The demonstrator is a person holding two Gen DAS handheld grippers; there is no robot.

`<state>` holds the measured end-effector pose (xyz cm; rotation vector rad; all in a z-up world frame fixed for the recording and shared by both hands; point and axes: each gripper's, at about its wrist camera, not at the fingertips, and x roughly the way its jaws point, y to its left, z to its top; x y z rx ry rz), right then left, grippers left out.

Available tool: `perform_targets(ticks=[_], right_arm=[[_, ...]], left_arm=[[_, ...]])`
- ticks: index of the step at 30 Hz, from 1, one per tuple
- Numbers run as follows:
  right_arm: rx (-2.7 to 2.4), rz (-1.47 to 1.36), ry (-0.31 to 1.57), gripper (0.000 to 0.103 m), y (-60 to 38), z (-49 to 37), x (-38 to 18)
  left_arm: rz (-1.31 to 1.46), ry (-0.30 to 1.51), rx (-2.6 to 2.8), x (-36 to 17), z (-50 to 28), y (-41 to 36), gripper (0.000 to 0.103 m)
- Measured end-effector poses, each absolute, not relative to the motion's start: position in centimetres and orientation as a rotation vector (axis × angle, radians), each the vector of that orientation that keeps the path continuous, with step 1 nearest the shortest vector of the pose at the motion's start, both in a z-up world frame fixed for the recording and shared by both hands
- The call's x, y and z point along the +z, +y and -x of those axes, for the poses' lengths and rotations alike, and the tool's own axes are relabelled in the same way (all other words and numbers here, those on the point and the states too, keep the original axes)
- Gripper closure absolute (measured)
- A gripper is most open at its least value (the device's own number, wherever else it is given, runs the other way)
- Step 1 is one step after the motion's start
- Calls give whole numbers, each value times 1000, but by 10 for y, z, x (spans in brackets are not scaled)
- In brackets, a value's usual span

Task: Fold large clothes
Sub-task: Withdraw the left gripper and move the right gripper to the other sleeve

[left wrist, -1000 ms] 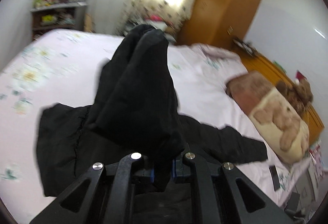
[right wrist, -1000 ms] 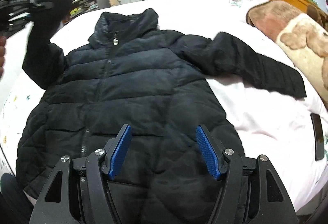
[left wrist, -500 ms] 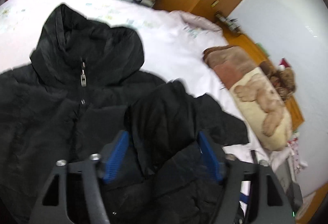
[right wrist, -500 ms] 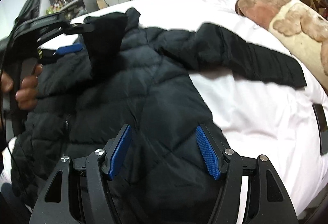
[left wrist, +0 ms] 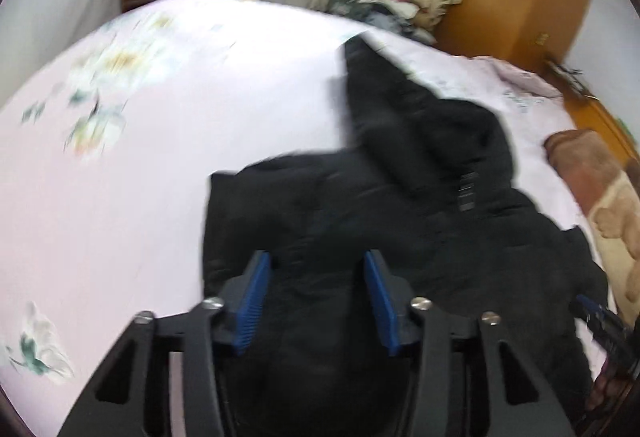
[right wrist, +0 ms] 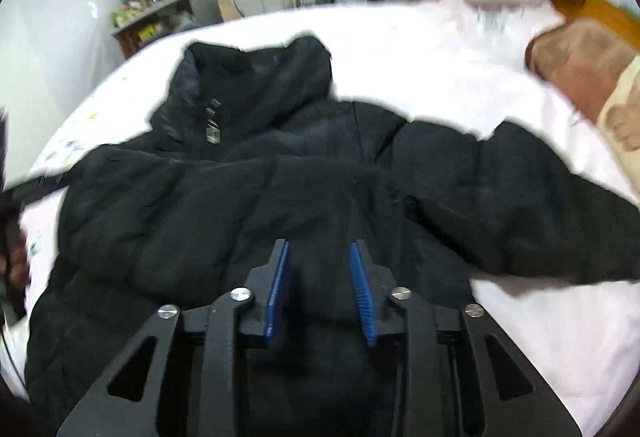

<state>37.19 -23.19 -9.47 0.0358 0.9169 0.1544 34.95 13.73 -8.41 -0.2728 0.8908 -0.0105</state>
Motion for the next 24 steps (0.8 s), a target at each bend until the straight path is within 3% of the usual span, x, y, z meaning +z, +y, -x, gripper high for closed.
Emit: perform_targets(ticks=[7, 11, 16, 24], right_arm=[[129, 8, 988, 77, -223, -424, -146], [135, 12, 1004, 77, -227, -425, -147], [152, -20, 917, 77, -238, -388, -105], [154, 3, 1011, 77, -238, -388, -141]], left_arm=[[239, 884, 34, -117, -334, 138, 57], [226, 895, 40, -110, -330, 142, 58], [200, 826, -21, -76, -306, 133, 58], [182, 921, 22, -110, -299, 132, 58]])
